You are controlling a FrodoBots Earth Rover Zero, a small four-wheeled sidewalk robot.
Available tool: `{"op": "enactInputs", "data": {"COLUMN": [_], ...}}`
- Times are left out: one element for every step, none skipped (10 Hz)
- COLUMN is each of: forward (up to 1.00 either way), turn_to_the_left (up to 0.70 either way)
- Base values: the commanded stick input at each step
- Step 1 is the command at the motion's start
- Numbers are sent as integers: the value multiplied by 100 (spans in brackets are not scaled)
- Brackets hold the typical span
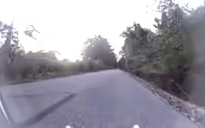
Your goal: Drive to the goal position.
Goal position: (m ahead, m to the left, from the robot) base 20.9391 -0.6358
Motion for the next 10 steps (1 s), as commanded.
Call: {"op": "enactInputs", "data": {"forward": [70,70,70,70,70,70,70,70,70,70], "turn_to_the_left": [0,0,-31,-35,-22,-4,0,0,0,0]}}
